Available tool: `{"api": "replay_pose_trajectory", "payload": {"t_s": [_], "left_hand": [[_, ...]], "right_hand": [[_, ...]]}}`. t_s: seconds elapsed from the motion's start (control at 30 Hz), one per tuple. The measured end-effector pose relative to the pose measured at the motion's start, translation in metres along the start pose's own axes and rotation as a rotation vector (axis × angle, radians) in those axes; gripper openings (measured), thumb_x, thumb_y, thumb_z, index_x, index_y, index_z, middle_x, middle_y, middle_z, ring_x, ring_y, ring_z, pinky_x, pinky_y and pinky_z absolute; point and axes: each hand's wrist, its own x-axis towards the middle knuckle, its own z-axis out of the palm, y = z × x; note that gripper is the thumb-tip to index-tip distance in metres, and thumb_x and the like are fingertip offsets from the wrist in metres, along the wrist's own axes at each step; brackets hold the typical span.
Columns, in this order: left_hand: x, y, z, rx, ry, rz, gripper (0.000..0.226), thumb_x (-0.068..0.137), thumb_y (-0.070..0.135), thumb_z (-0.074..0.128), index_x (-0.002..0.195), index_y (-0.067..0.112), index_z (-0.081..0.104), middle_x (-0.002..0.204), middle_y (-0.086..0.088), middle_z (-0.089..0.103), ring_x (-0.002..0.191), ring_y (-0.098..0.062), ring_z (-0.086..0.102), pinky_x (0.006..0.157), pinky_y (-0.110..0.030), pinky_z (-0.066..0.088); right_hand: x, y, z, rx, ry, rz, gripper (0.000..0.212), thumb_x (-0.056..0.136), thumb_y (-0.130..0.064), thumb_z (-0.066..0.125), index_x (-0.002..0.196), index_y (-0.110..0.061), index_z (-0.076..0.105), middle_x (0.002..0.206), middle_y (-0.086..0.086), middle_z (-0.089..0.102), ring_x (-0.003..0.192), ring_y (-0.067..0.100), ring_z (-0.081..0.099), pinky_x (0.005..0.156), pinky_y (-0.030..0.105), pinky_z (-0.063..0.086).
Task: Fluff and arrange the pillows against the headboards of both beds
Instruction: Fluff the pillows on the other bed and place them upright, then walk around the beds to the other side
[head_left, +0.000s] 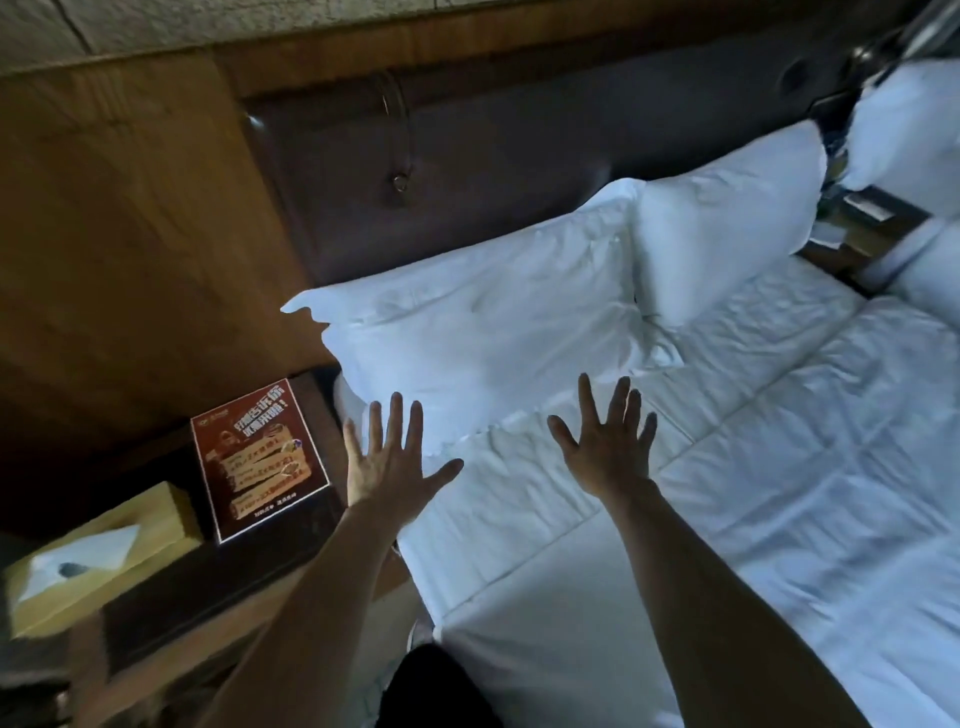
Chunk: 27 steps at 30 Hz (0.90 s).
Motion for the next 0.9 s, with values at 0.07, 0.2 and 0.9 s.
{"api": "replay_pose_trajectory", "payload": {"t_s": [0.07,0.2,0.9], "left_hand": [[-0.012,0.003,0.001,0.014,0.001,0.065,0.102,0.086,0.088,0.009,0.161,0.023,-0.014,0.168,-0.004,-0.024,0.156,-0.030,-0.016,0.123,-0.062,-0.005],[-0.028,0.013,0.001,0.057,0.000,0.212,0.097,0.089,0.084,0.009,0.161,0.022,-0.015,0.168,-0.004,-0.024,0.156,-0.031,-0.018,0.122,-0.063,-0.005],[-0.148,0.081,0.047,0.134,-0.064,1.224,0.100,0.082,0.080,0.000,0.164,0.023,0.003,0.171,-0.007,-0.010,0.157,-0.034,-0.006,0.121,-0.065,-0.006]], "right_hand": [[-0.031,0.003,0.002,0.013,-0.001,0.023,0.078,0.097,-0.073,0.019,0.160,-0.038,-0.011,0.166,0.020,-0.018,0.155,0.036,-0.011,0.122,0.058,-0.005],[-0.089,0.013,0.005,0.044,0.001,0.141,0.079,0.096,-0.075,0.020,0.159,-0.039,-0.011,0.166,0.019,-0.020,0.155,0.036,-0.013,0.122,0.058,-0.008],[-0.402,0.002,0.083,0.189,0.002,1.091,0.083,0.092,-0.079,0.014,0.159,-0.039,-0.013,0.165,0.019,-0.023,0.154,0.036,-0.014,0.121,0.060,-0.008]]}}
